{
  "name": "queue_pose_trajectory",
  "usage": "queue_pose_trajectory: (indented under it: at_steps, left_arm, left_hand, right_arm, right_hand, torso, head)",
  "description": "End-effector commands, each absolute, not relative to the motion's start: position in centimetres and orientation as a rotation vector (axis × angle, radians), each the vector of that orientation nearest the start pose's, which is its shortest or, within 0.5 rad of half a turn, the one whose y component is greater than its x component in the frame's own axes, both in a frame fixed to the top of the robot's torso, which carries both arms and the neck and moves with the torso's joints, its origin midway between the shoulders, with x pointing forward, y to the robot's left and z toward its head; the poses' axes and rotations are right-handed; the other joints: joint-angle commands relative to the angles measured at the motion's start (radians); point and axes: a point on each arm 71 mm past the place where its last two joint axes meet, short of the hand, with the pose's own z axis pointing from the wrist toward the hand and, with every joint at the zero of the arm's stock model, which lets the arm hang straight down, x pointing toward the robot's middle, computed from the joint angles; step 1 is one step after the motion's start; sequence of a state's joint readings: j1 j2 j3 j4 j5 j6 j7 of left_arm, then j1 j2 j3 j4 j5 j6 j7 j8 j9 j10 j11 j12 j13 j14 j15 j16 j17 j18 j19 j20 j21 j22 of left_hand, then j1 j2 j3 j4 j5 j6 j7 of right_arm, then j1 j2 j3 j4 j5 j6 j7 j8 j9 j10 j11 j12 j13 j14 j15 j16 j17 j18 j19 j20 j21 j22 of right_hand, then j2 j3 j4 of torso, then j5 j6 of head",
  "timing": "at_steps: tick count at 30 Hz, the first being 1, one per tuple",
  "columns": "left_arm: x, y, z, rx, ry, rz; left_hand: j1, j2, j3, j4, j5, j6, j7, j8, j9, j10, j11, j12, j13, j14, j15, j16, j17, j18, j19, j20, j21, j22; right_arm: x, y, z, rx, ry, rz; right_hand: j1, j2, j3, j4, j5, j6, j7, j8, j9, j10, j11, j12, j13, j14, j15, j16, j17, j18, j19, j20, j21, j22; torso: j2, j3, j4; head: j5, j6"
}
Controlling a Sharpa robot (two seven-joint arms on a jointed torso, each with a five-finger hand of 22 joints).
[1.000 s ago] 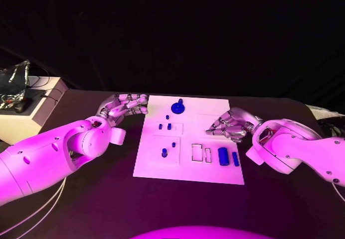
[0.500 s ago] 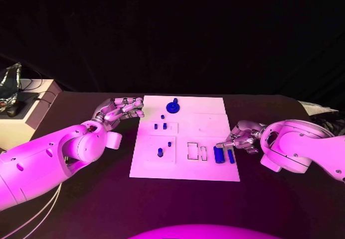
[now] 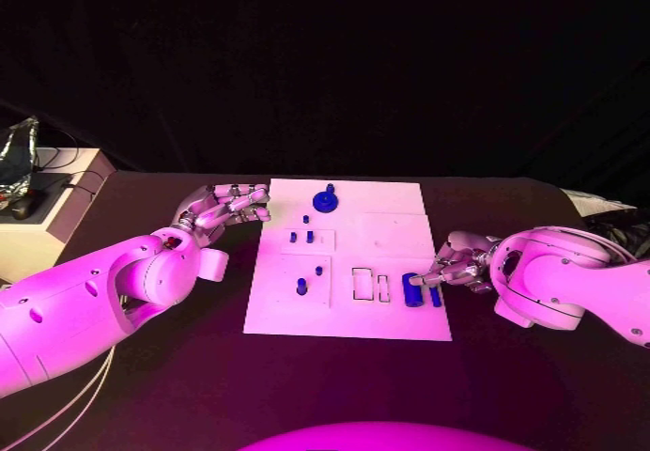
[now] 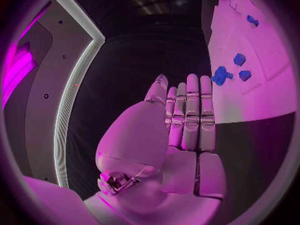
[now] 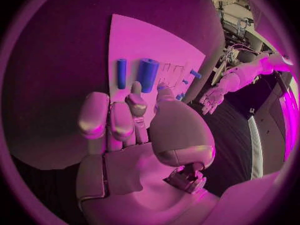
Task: Assemble the parts on the task board
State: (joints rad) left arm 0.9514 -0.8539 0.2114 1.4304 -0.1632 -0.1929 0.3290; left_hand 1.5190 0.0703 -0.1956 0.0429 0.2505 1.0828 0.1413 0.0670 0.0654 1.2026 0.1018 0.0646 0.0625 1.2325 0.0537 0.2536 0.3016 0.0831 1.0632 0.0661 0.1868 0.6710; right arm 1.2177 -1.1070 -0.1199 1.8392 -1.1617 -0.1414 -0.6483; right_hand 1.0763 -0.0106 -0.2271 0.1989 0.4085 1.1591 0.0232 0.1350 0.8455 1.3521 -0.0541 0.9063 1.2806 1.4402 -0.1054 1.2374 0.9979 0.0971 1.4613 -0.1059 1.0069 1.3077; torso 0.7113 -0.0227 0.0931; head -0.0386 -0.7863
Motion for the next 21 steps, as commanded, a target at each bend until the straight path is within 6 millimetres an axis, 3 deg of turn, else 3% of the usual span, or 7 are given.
queue_pose_trajectory:
  at_steps: [1, 5, 7, 10, 21]
  left_arm:
    - [48.8, 24.2, -21.7, -1.140, 1.430, -1.563]
    - [48.8, 24.2, -21.8, -1.142, 1.435, -1.562]
    - [48.8, 24.1, -21.8, -1.143, 1.438, -1.563]
    - [48.8, 24.1, -21.8, -1.144, 1.440, -1.563]
    - [48.8, 24.2, -21.8, -1.145, 1.445, -1.563]
  left_hand:
    - [-0.001, 0.002, -0.003, 0.002, -0.003, 0.006, 0.001, -0.002, -0.001, -0.005, -0.001, -0.002, -0.001, -0.008, 0.000, -0.002, 0.000, -0.007, -0.006, -0.001, 0.004, -0.002]
    - [-0.002, 0.003, -0.003, 0.003, -0.003, 0.005, 0.002, -0.002, -0.001, -0.002, -0.002, -0.001, -0.001, -0.007, -0.001, -0.002, 0.000, -0.007, -0.006, -0.001, 0.004, -0.002]
    - [-0.002, 0.003, -0.003, 0.003, -0.002, 0.005, 0.002, -0.002, -0.001, -0.001, -0.002, -0.001, -0.001, -0.007, -0.001, -0.002, 0.000, -0.007, -0.006, -0.001, 0.004, -0.002]
    - [-0.002, 0.003, -0.003, 0.003, -0.002, 0.005, 0.002, -0.002, -0.001, -0.001, -0.002, -0.001, -0.001, -0.007, -0.001, -0.002, 0.000, -0.007, -0.006, -0.001, 0.004, -0.002]
    - [-0.005, 0.002, -0.005, 0.005, -0.003, 0.004, 0.002, -0.002, -0.001, -0.002, -0.002, -0.001, -0.001, -0.008, 0.000, -0.003, -0.001, -0.008, -0.006, -0.001, 0.003, -0.004]
  right_arm:
    - [40.9, -26.0, -21.3, 0.280, 2.161, 0.235]
    - [41.0, -25.5, -21.8, 0.243, 2.161, 0.225]
    - [41.1, -25.3, -22.0, 0.227, 2.163, 0.220]
    - [41.0, -25.0, -22.3, 0.209, 2.169, 0.215]
    - [41.0, -24.1, -23.5, 0.129, 2.189, 0.188]
  right_hand:
    - [-0.015, -0.007, 0.003, 0.018, -0.006, -0.001, -0.005, -0.003, 0.005, 0.002, 0.003, -0.006, 0.001, 0.004, -0.001, 0.001, 0.002, -0.018, 0.070, -0.014, 0.001, 0.131]
    - [-0.036, -0.025, 0.012, 0.045, -0.029, 0.000, -0.004, -0.008, 0.010, 0.001, 0.004, -0.006, 0.002, 0.005, -0.001, 0.001, 0.005, -0.018, 0.071, -0.014, 0.001, 0.131]
    - [-0.044, -0.052, 0.036, 0.065, -0.056, 0.001, -0.005, -0.011, 0.011, 0.001, 0.006, -0.006, 0.002, 0.005, -0.002, 0.000, 0.006, -0.018, 0.070, -0.013, 0.001, 0.131]
    - [-0.055, -0.066, 0.057, 0.082, -0.061, 0.002, -0.003, -0.014, 0.013, 0.000, 0.004, -0.007, 0.001, 0.005, 0.000, 0.000, 0.008, -0.018, 0.070, -0.013, 0.001, 0.131]
    - [-0.078, -0.077, 0.069, 0.084, -0.087, 0.002, -0.003, -0.015, 0.018, -0.002, 0.004, -0.009, 0.000, 0.006, 0.000, 0.001, 0.013, -0.018, 0.070, -0.013, 0.005, 0.132]
  torso:
    - [0.000, -0.0009, -0.0007]
    - [0.000, -0.0003, -0.0010]
    - [0.000, 0.0002, 0.0007]
    - [-0.001, 0.0001, 0.0005]
    - [0.001, 0.0000, 0.0007]
  head:
    - [-0.001, -0.001]
    - [-0.001, -0.001]
    - [-0.001, -0.004]
    - [0.000, -0.004]
    - [0.002, -0.008]
